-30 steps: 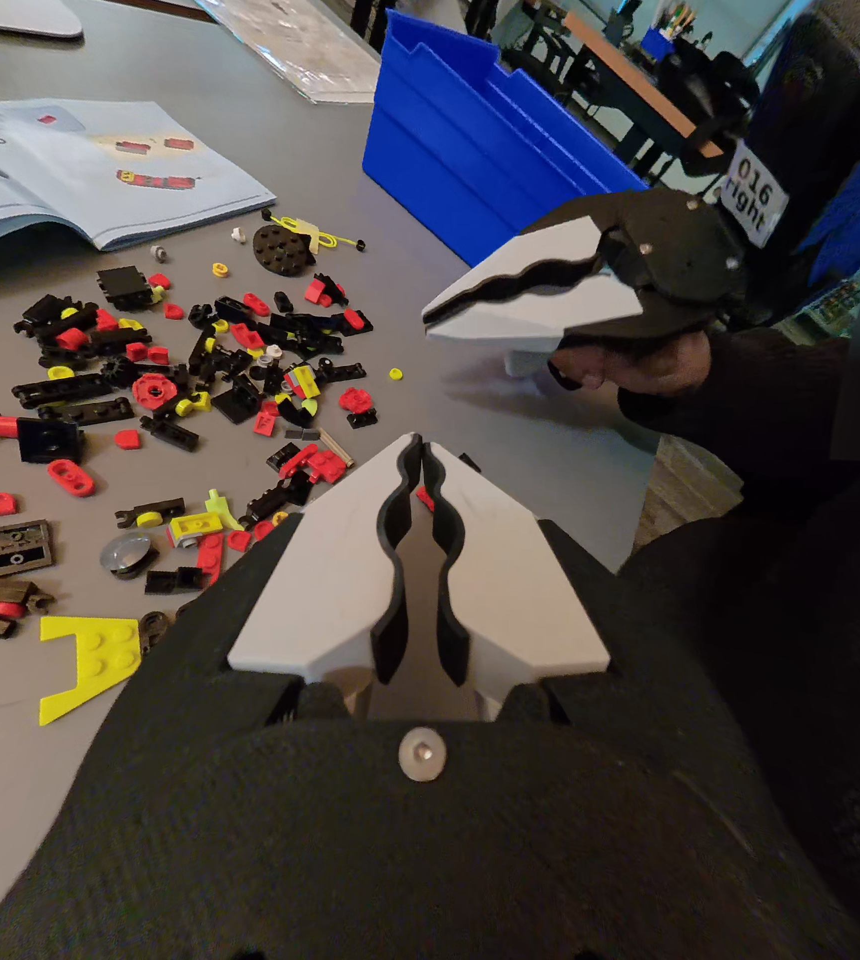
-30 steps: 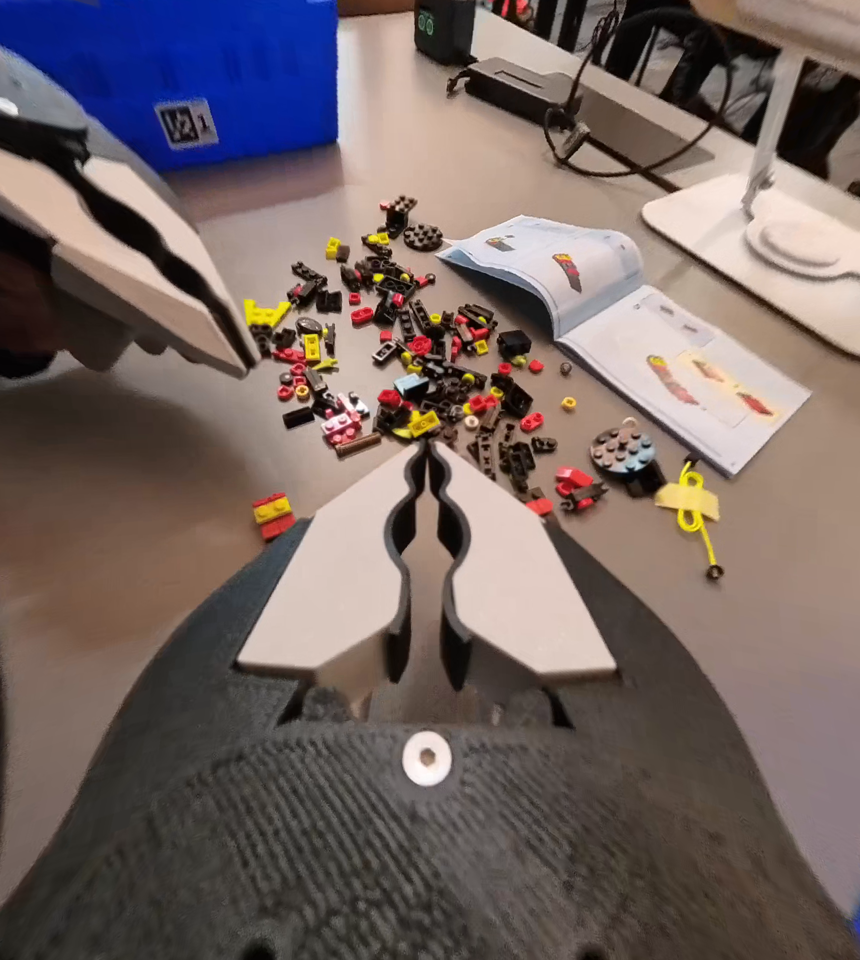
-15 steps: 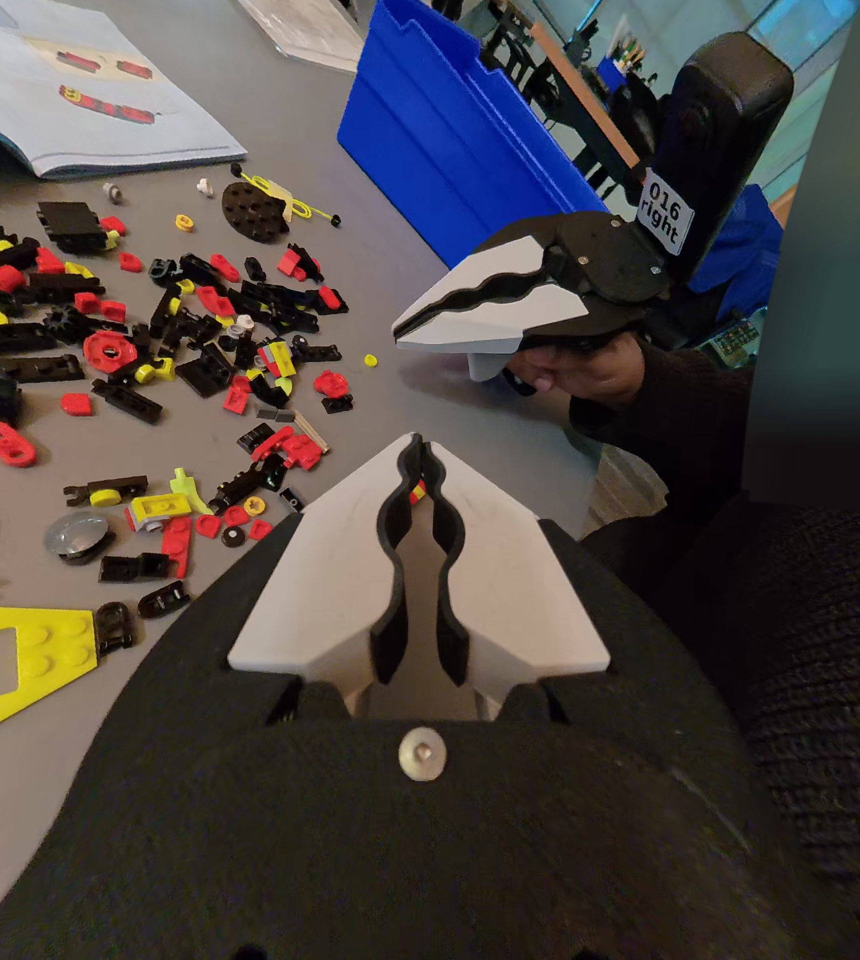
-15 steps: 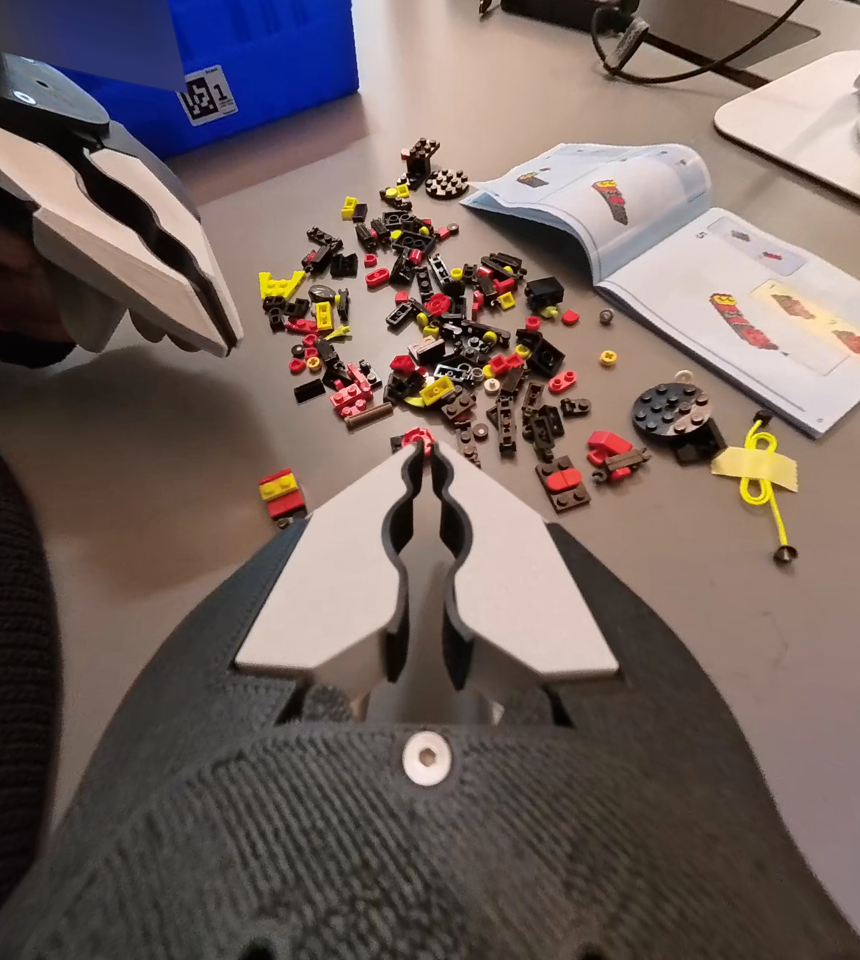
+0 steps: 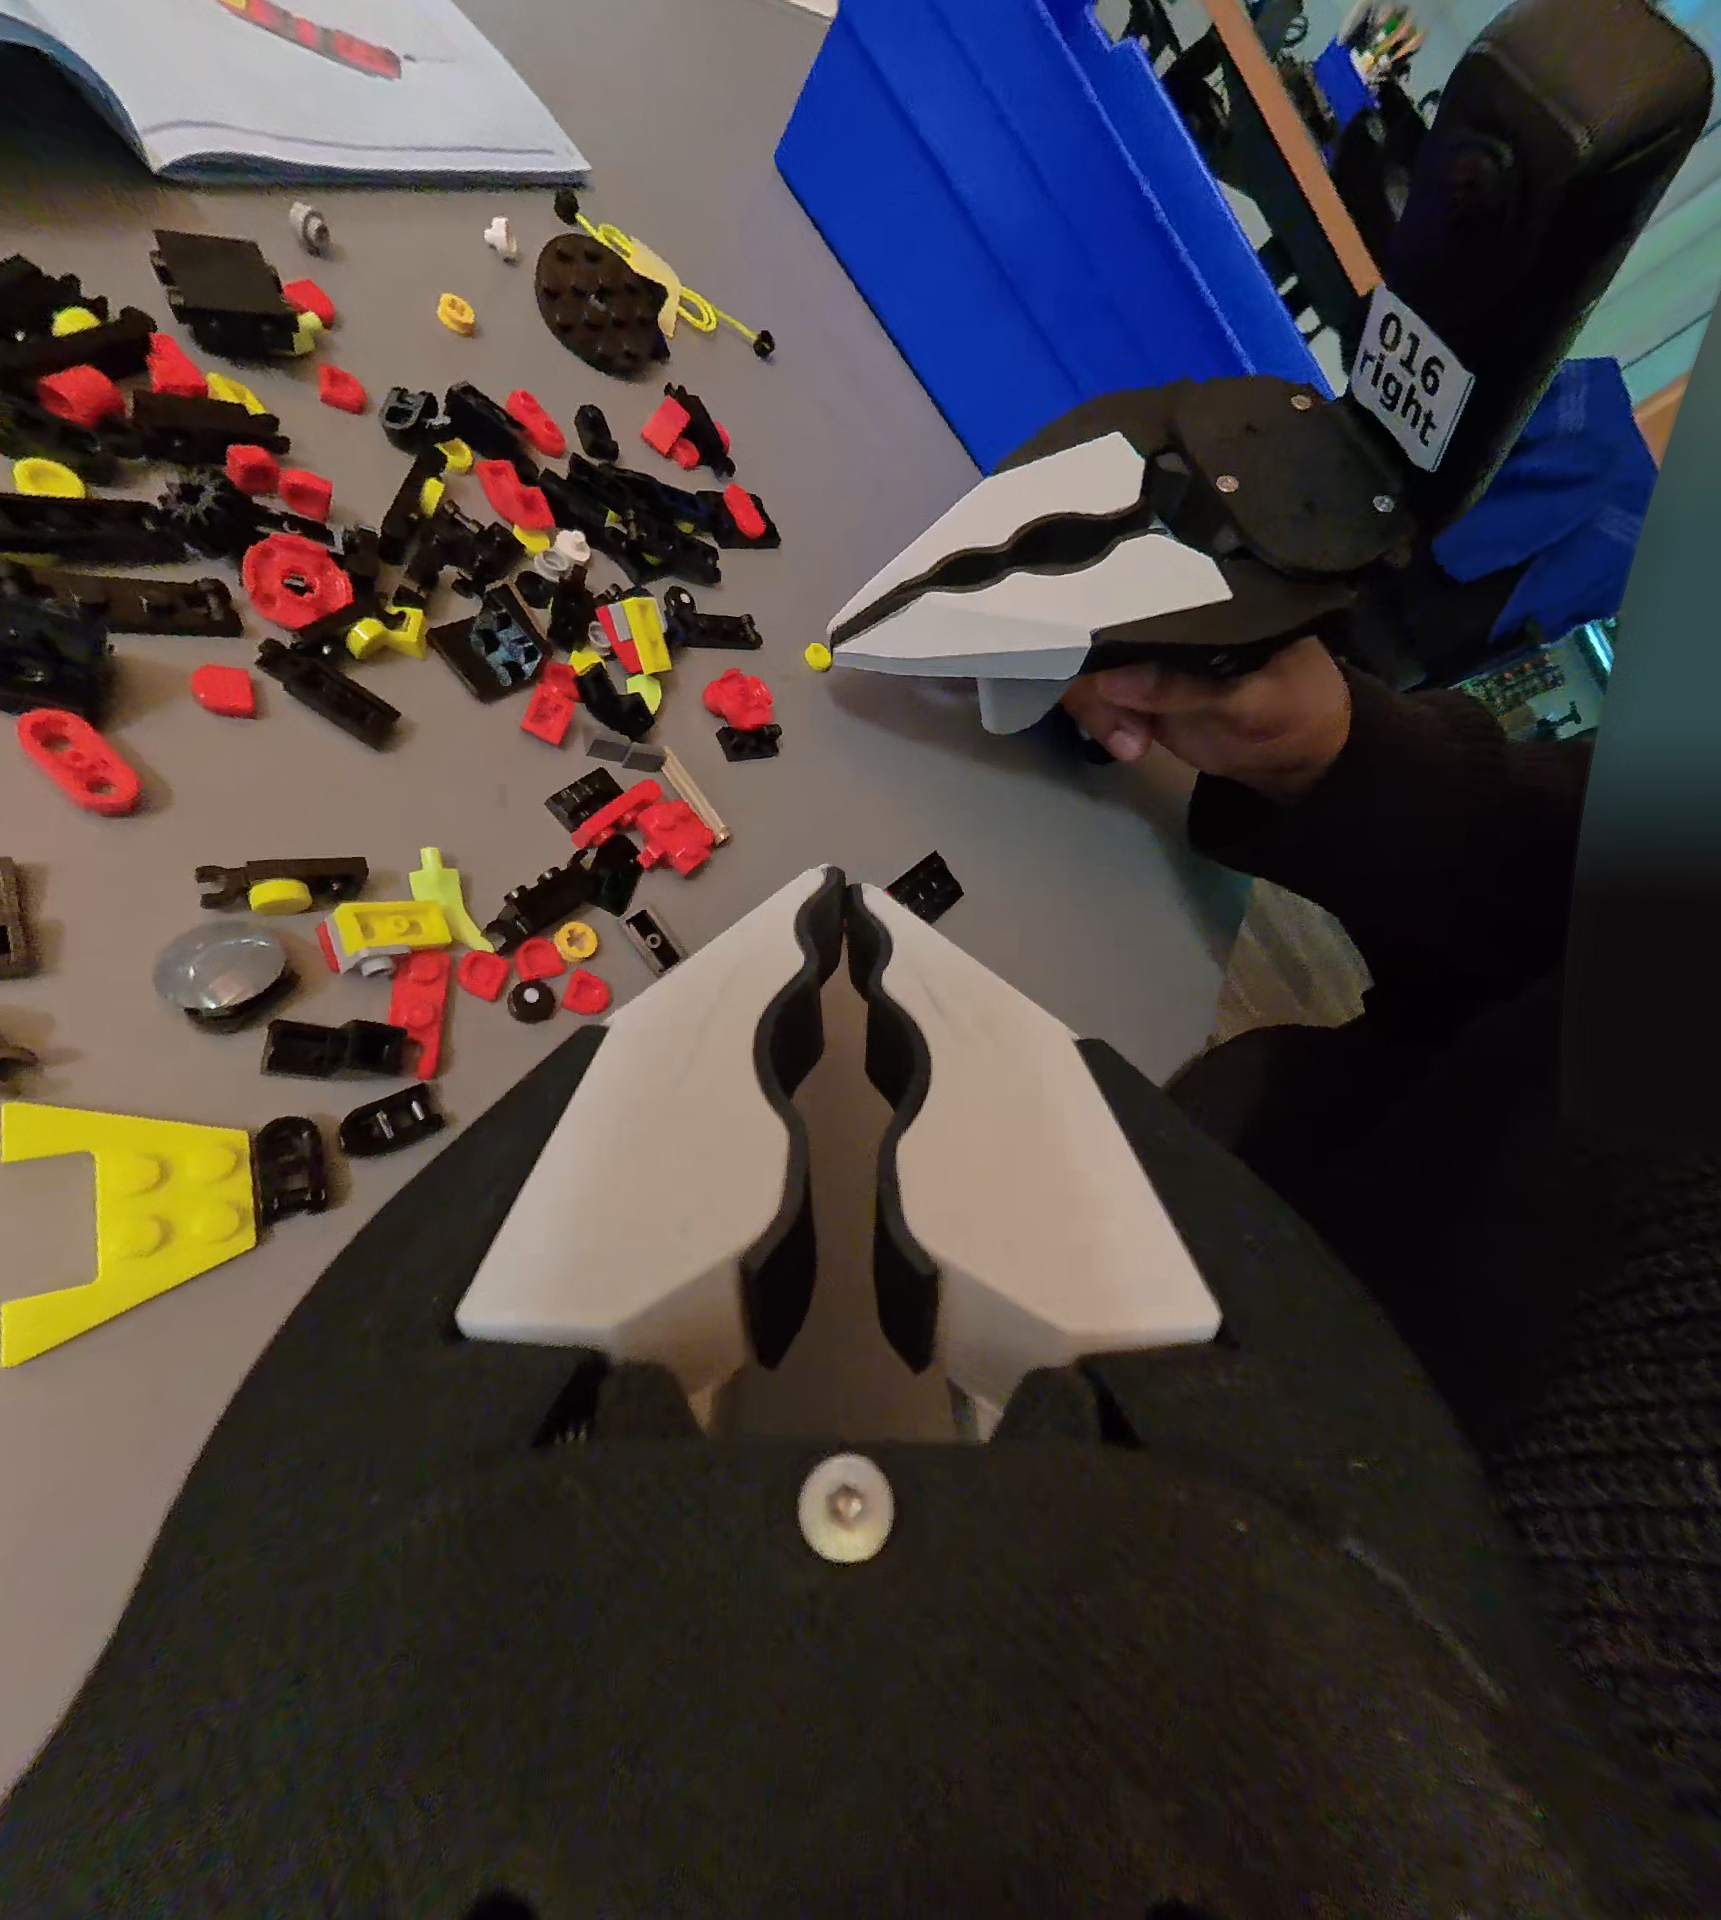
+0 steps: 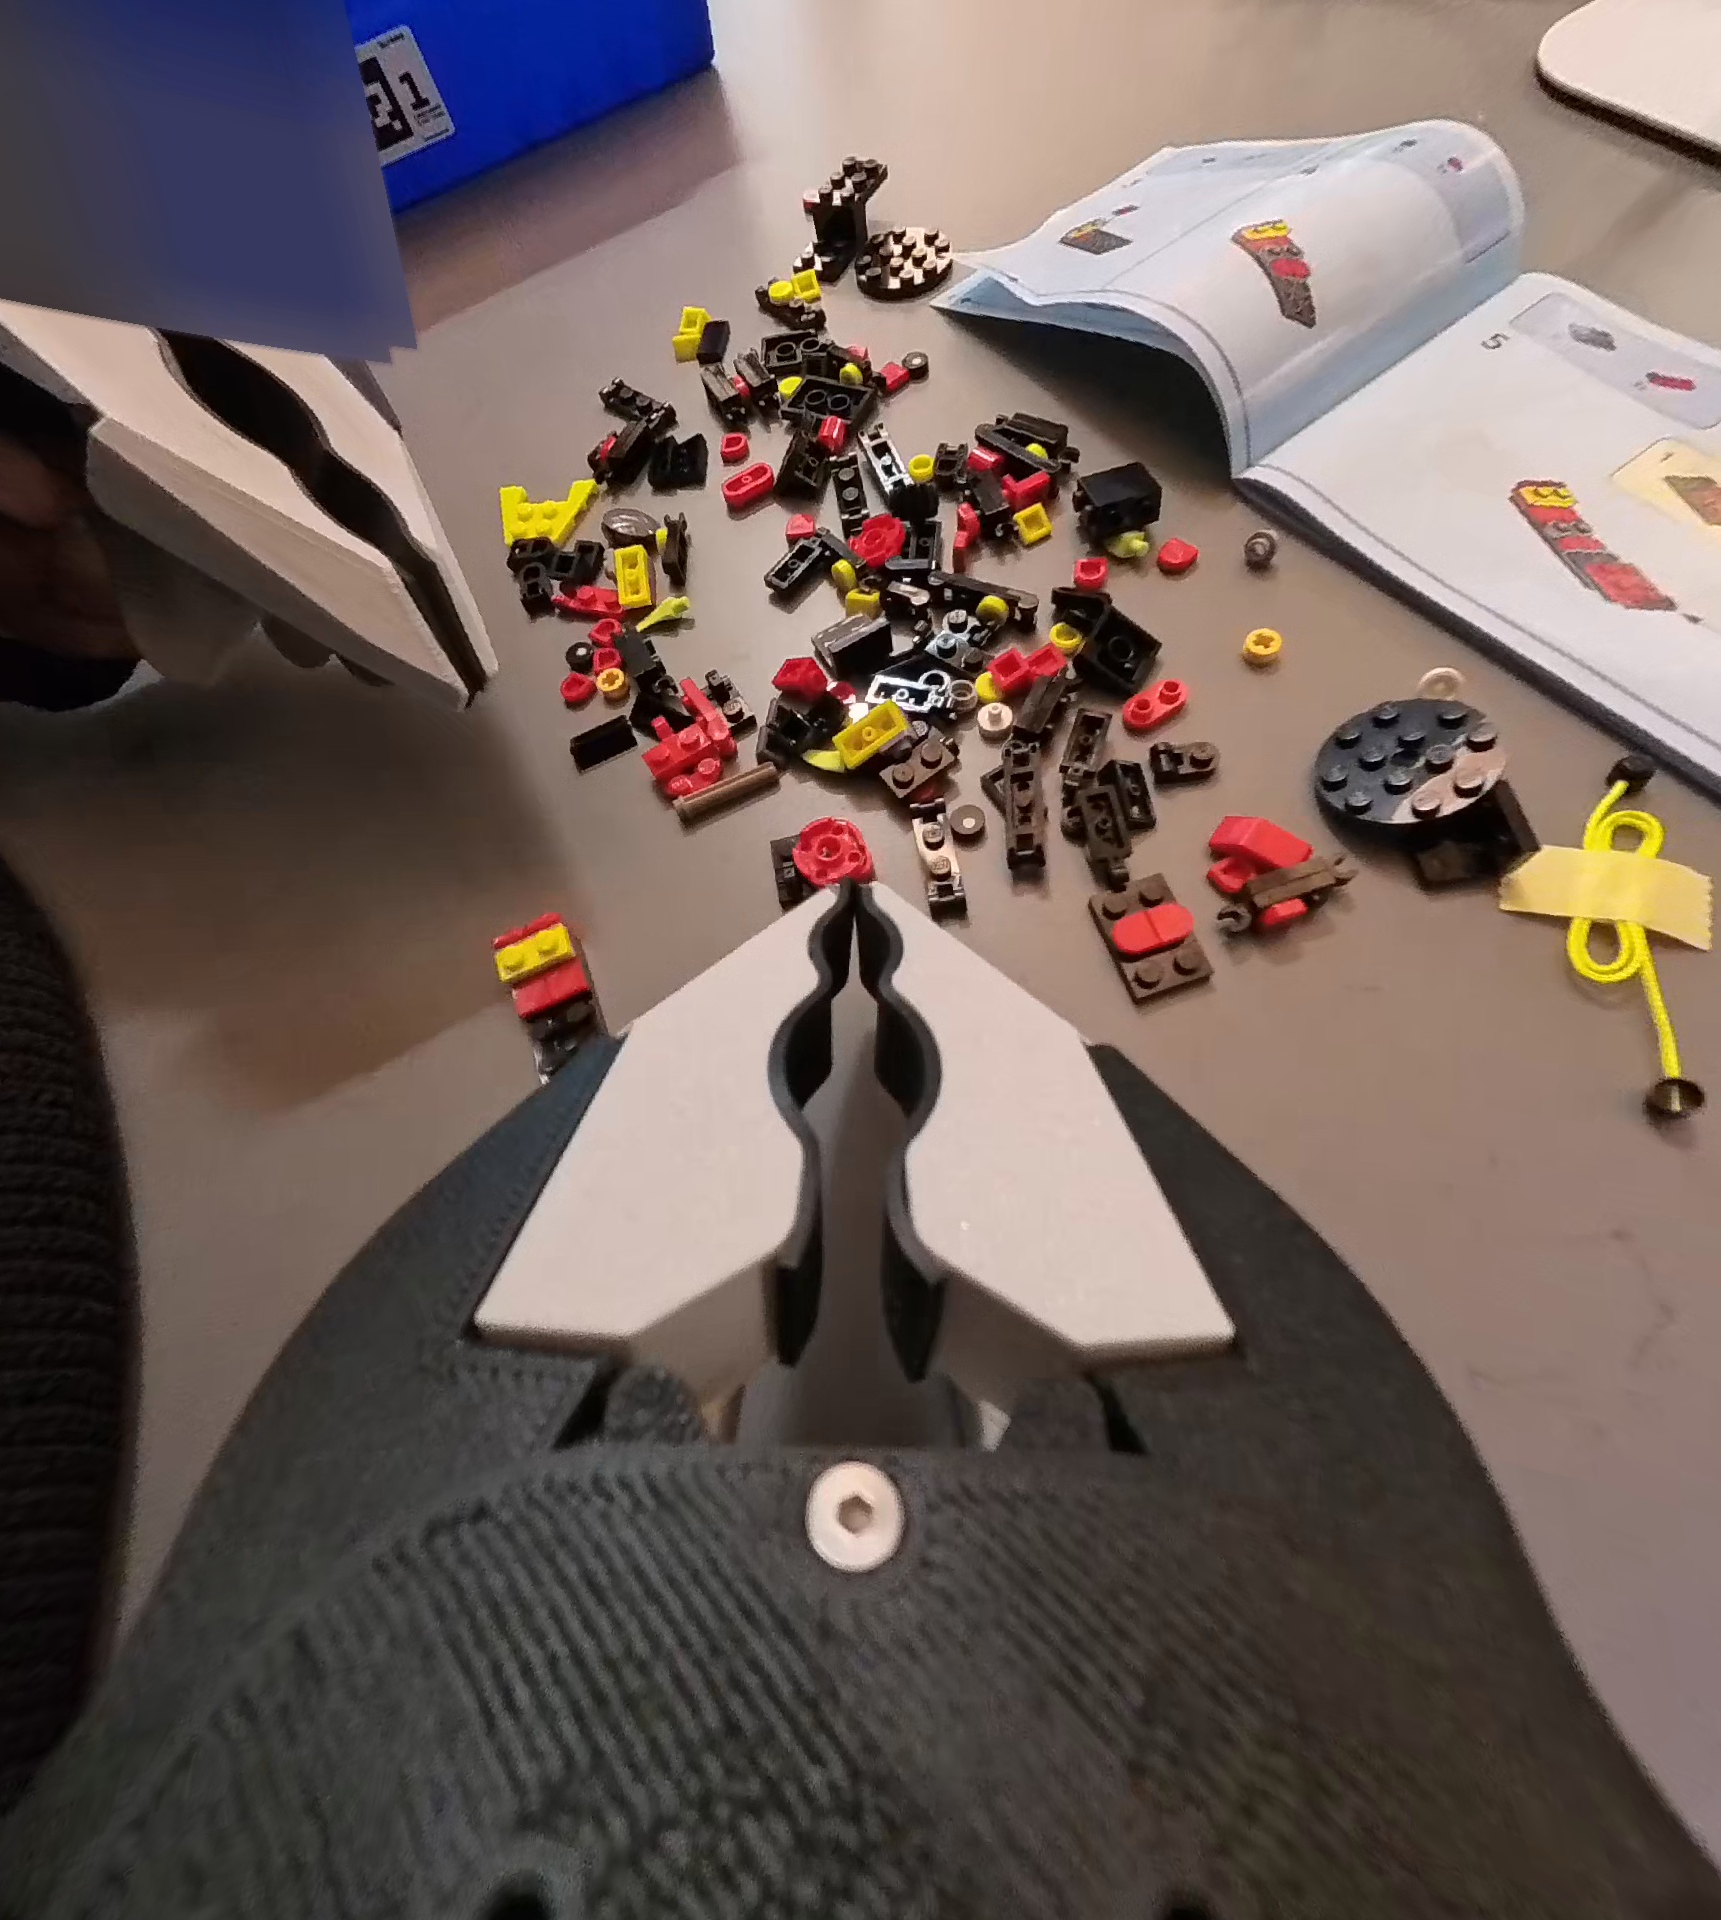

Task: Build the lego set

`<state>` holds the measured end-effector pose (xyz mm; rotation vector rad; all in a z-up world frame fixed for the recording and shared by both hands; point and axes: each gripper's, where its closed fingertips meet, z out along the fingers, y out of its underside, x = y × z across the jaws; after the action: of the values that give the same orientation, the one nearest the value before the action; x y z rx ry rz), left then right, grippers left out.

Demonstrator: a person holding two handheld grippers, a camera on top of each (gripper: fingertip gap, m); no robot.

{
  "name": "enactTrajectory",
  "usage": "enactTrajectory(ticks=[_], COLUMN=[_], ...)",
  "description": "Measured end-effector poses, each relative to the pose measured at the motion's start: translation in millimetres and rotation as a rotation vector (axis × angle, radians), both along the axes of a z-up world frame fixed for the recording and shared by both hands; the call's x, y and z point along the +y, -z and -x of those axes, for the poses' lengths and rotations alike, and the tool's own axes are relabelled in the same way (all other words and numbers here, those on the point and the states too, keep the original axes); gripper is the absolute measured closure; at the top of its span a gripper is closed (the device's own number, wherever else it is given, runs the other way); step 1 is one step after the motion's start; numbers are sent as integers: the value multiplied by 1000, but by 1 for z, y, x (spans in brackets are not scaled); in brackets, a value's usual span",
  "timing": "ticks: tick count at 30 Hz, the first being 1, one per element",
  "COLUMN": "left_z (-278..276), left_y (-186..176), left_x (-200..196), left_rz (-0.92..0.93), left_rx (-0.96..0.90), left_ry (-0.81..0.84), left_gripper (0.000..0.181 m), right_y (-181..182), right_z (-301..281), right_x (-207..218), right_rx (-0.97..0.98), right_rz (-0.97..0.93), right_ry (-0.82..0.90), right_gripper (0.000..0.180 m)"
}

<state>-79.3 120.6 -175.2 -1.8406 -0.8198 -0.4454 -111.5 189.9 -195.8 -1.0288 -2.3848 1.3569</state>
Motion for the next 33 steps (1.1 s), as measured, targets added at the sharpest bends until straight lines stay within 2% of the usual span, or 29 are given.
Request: enactTrajectory(ticks=[12,23,33], left_z=[5,37,42], left_y=[3,9,13], left_x=[-3,-25,-26], left_rz=[-31,39,-6], left_rx=[-108,-24,-115], left_ry=[-28,-145,-157], left_gripper=[181,181,181], right_y=[3,-2,2], right_z=[0,9,14], right_x=[0,4,7], right_rx=[-39,-39,-104], right_rz=[6,56,82], right_ry=[-5,33,59], right_gripper=[180,173,171])
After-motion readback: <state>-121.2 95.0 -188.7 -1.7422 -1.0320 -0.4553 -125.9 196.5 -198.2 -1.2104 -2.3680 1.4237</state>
